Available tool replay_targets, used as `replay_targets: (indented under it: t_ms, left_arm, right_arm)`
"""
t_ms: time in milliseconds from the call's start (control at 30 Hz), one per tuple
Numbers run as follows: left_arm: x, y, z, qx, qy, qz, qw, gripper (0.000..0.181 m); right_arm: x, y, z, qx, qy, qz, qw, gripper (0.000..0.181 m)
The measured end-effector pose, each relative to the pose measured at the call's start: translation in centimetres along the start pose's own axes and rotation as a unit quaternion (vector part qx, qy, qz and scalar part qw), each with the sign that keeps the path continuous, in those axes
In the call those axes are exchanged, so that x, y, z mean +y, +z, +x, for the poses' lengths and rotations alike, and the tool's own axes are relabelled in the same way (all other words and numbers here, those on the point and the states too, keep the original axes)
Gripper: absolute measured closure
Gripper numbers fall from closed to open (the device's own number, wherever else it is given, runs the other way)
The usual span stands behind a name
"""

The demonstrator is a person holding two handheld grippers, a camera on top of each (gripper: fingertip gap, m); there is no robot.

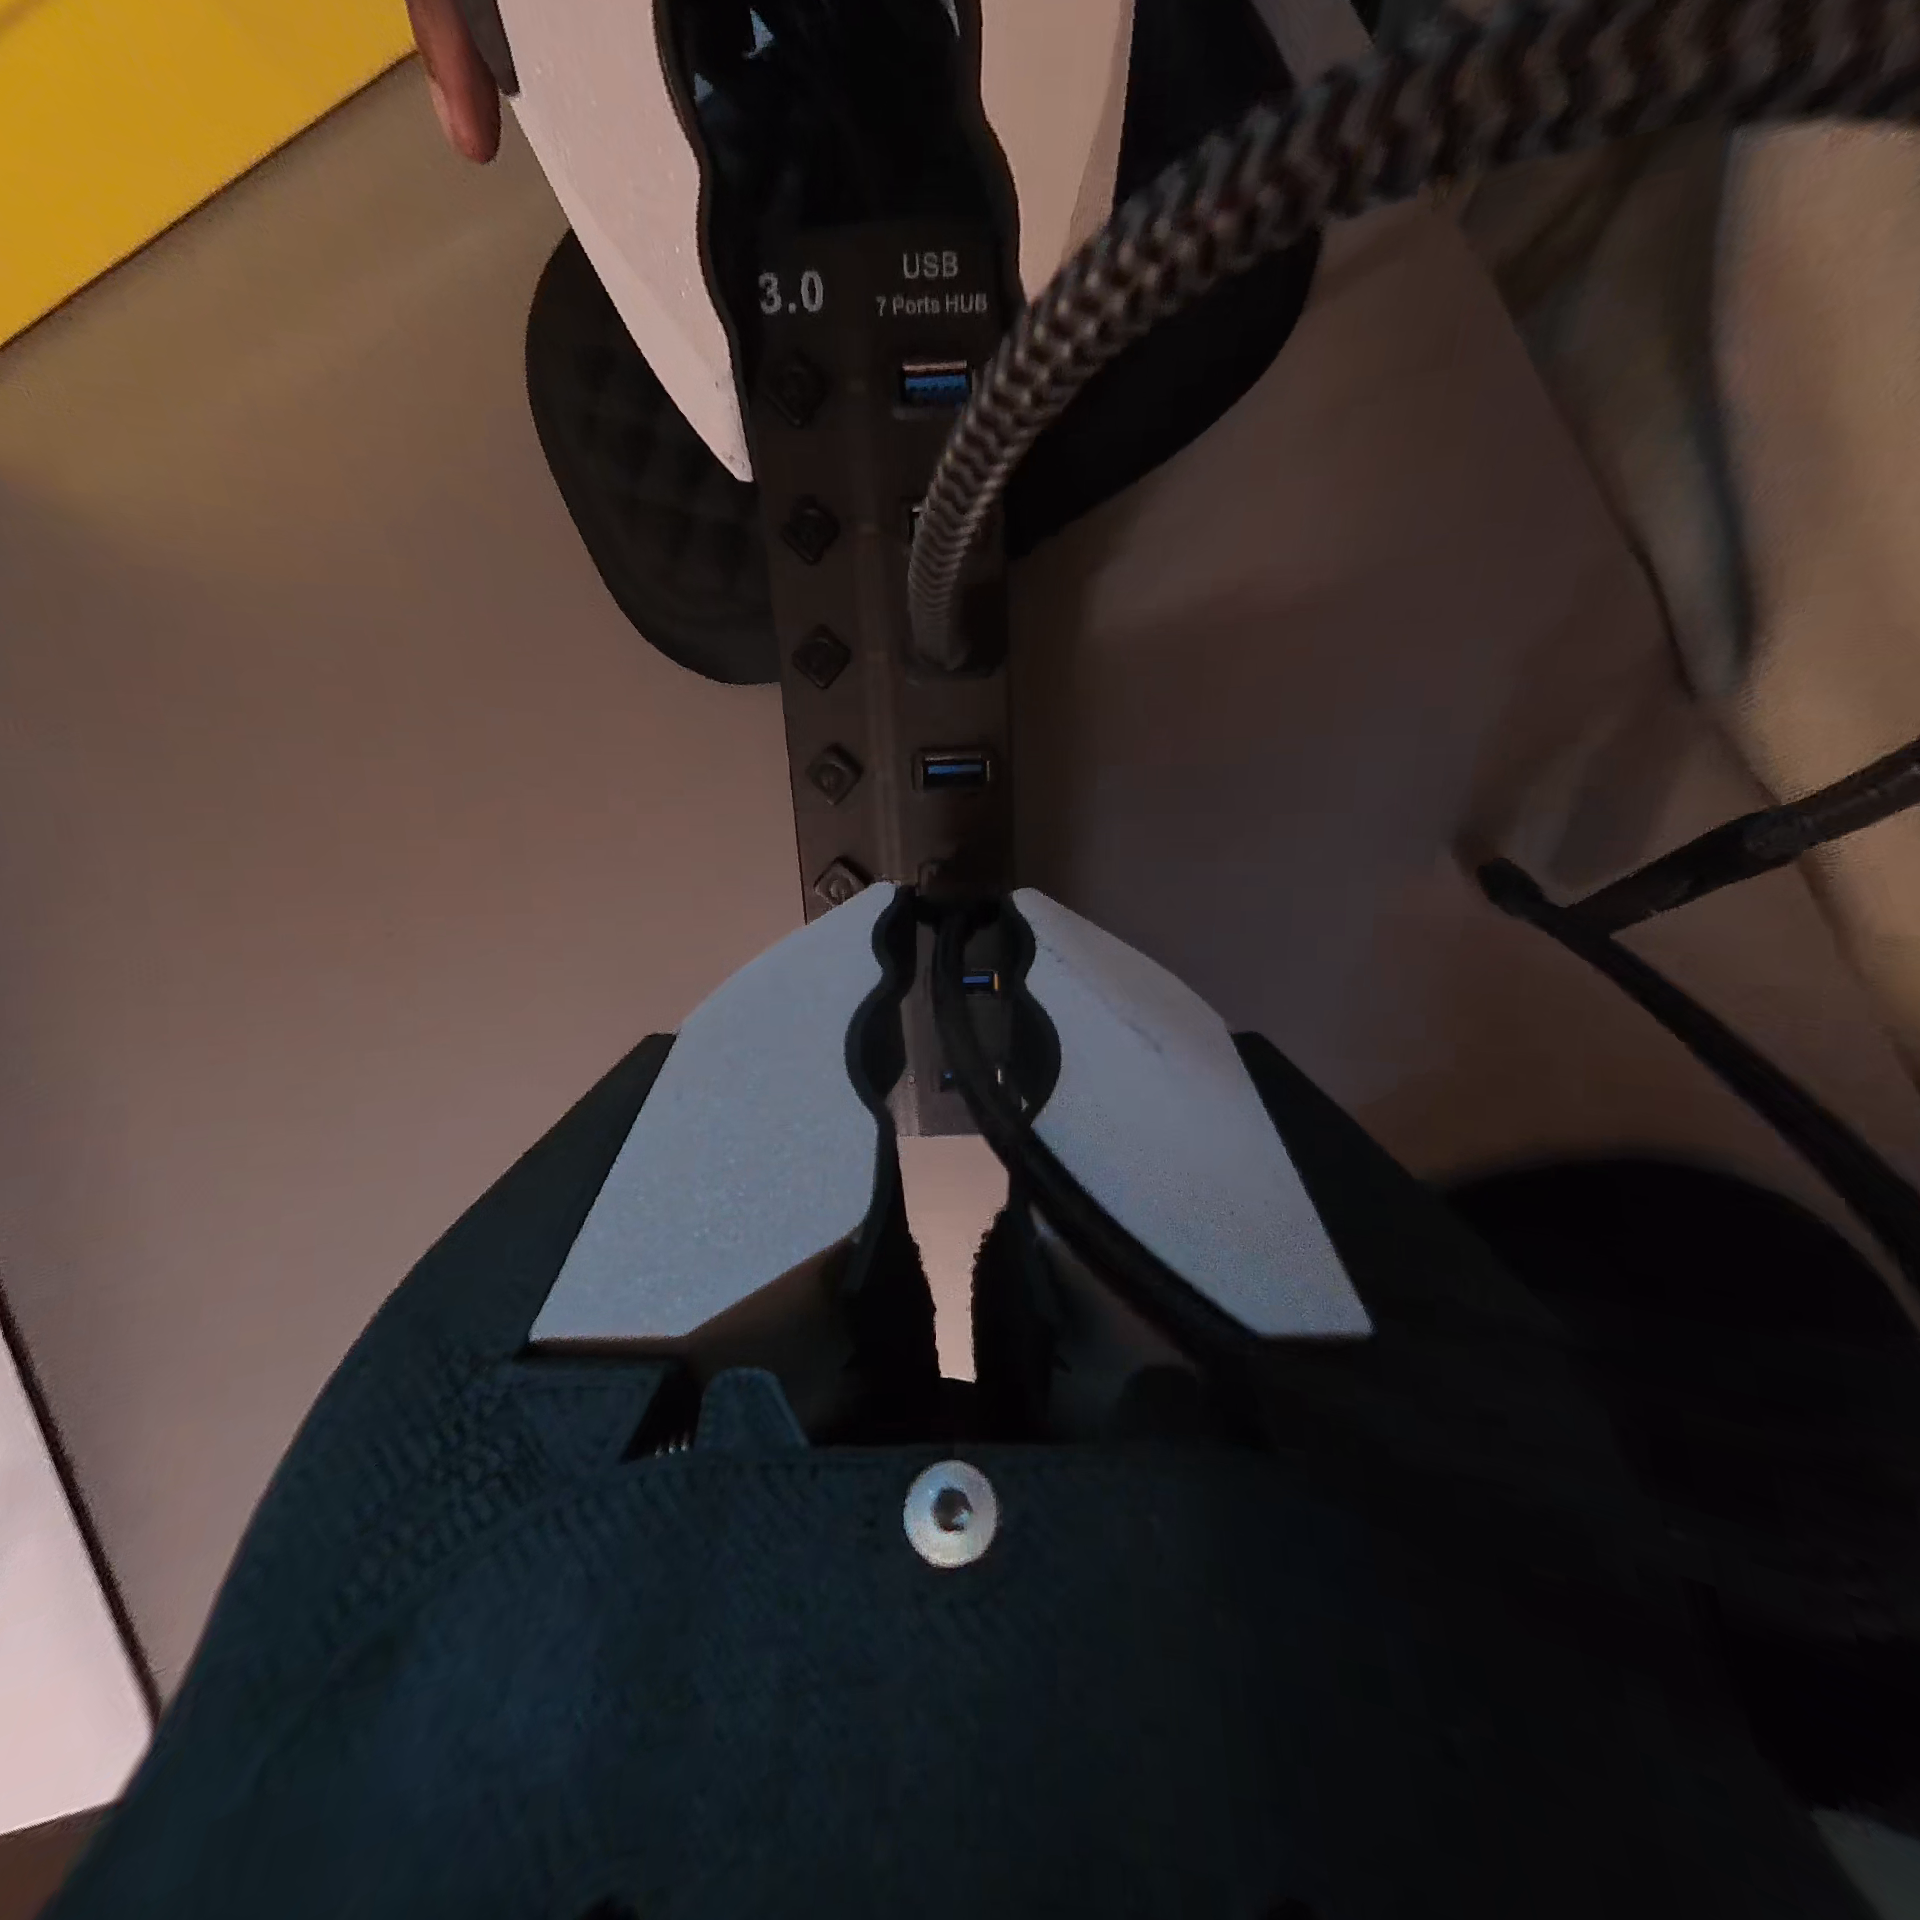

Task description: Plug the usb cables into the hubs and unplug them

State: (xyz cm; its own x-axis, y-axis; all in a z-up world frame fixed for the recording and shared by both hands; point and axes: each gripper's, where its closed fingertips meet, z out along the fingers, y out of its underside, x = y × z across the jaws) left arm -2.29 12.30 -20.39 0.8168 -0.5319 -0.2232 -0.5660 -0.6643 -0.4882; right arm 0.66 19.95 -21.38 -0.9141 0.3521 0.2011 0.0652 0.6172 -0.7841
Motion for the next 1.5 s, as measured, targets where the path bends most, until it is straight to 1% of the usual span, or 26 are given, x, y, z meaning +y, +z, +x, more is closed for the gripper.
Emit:
replay_targets:
  t_ms: [200, 267, 300, 333, 400, 433, 500, 533, 633, 700, 767, 800, 833, 867, 900, 933, 967, 1000, 1033, 1067, 1133, 1200, 1300, 1367, 1500]
  left_arm:
    - [0.1, 0.5, -0.1, 0.004, -0.004, 0.014, 1.0, 0.166]
    - [0.6, 0.6, -0.1, 0.003, -0.002, 0.006, 1.0, 0.166]
    - [1.7, 0.9, -0.2, 0.0, 0.005, -0.026, 1.0, 0.166]
    - [3.1, 1.4, -0.2, -0.002, 0.012, -0.063, 0.998, 0.166]
    - [2.8, 1.5, -0.1, -0.011, 0.034, -0.052, 0.998, 0.166]
    - [2.4, 1.3, 0.0, -0.013, 0.036, -0.039, 0.999, 0.166]
    - [0.9, 0.5, 0.2, 0.003, 0.006, 0.016, 1.0, 0.166]
    - [0.7, 0.1, 0.0, 0.003, -0.004, 0.031, 1.0, 0.166]
    - [1.4, -0.2, -0.4, -0.011, -0.015, 0.028, 0.999, 0.166]
    - [1.4, -0.3, -0.2, -0.021, -0.017, 0.03, 0.999, 0.166]
    - [1.5, -0.9, -0.4, -0.047, -0.012, 0.024, 0.999, 0.166]
    - [1.4, -1.3, -0.5, -0.062, -0.01, 0.024, 0.998, 0.166]
    - [1.3, -1.9, -0.7, -0.08, -0.005, 0.025, 0.996, 0.166]
    - [1.2, -2.4, -0.9, -0.102, 0.001, 0.022, 0.995, 0.166]
    - [1.2, -3.0, -1.2, -0.126, 0.01, 0.016, 0.992, 0.166]
    - [1.1, -3.5, -1.4, -0.149, 0.022, 0.008, 0.989, 0.166]
    - [0.8, -4.1, -1.7, -0.173, 0.034, 0.0, 0.984, 0.166]
    - [0.5, -4.5, -1.8, -0.194, 0.047, -0.007, 0.98, 0.166]
    - [0.1, -5.0, -1.9, -0.214, 0.059, -0.014, 0.975, 0.166]
    - [-0.3, -5.4, -2.0, -0.231, 0.07, -0.019, 0.97, 0.166]
    - [-0.9, -6.1, -1.9, -0.254, 0.087, -0.031, 0.963, 0.166]
    - [-1.4, -6.6, -1.7, -0.262, 0.094, -0.039, 0.96, 0.166]
    - [-2.0, -7.1, -1.5, -0.265, 0.094, -0.03, 0.959, 0.166]
    - [-2.5, -7.5, -1.5, -0.264, 0.089, -0.013, 0.96, 0.165]
    - [-3.1, -8.1, -1.8, -0.269, 0.082, 0.006, 0.96, 0.166]
  right_arm:
    - [0.9, 0.2, 0.0, -0.002, 0.002, -0.014, 1.0, 0.128]
    - [1.2, 0.3, 0.0, -0.003, 0.005, -0.018, 1.0, 0.128]
    - [1.0, 0.2, 0.0, -0.004, 0.008, -0.013, 1.0, 0.128]
    - [0.3, 0.0, 0.1, -0.004, 0.01, 0.01, 1.0, 0.128]
    - [-1.7, -1.0, 0.0, -0.013, 0.017, 0.072, 0.997, 0.128]
    - [-1.9, -1.4, -0.1, -0.019, 0.025, 0.072, 0.997, 0.128]
    - [-0.9, -1.6, 0.1, -0.016, 0.028, 0.035, 0.999, 0.128]
    - [-0.4, -1.5, 0.2, -0.015, 0.031, 0.024, 0.999, 0.128]
    - [0.1, -1.2, 0.1, -0.019, 0.037, 0.024, 0.999, 0.128]
    - [1.0, -1.0, -0.1, -0.029, 0.057, 0.0, 0.998, 0.126]
    - [1.3, -1.5, 0.1, -0.03, 0.076, -0.016, 0.997, 0.108]
    - [0.8, -2.1, 0.3, -0.024, 0.077, -0.01, 0.997, 0.107]
    - [0.0, -3.0, 1.0, -0.005, 0.068, 0.005, 0.998, 0.112]
    - [-1.4, -3.9, 2.0, 0.027, 0.054, 0.03, 0.998, 0.121]
    - [-3.3, -4.9, 3.1, 0.058, 0.043, 0.062, 0.995, 0.132]
    - [-5.5, -5.8, 3.8, 0.08, 0.033, 0.096, 0.992, 0.139]
    - [-7.8, -6.2, 4.0, 0.088, 0.019, 0.128, 0.988, 0.14]
    - [-10.0, -6.2, 3.7, 0.083, -0.001, 0.148, 0.986, 0.14]
    - [-11.5, -5.6, 3.1, 0.071, -0.023, 0.149, 0.986, 0.14]
    - [-12.4, -4.6, 2.5, 0.055, -0.046, 0.132, 0.989, 0.14]
    - [-13.0, -2.3, 1.6, 0.037, -0.087, 0.08, 0.992, 0.141]
    - [-13.0, -0.3, 1.3, 0.026, -0.106, 0.038, 0.993, 0.144]
    - [-12.4, 1.3, 1.9, 0.042, -0.132, -0.013, 0.99, 0.147]
    - [-12.5, 1.8, 1.3, 0.03, -0.152, -0.014, 0.988, 0.148]
    - [-13.4, 1.7, 1.3, 0.023, -0.147, 0.017, 0.989, 0.157]
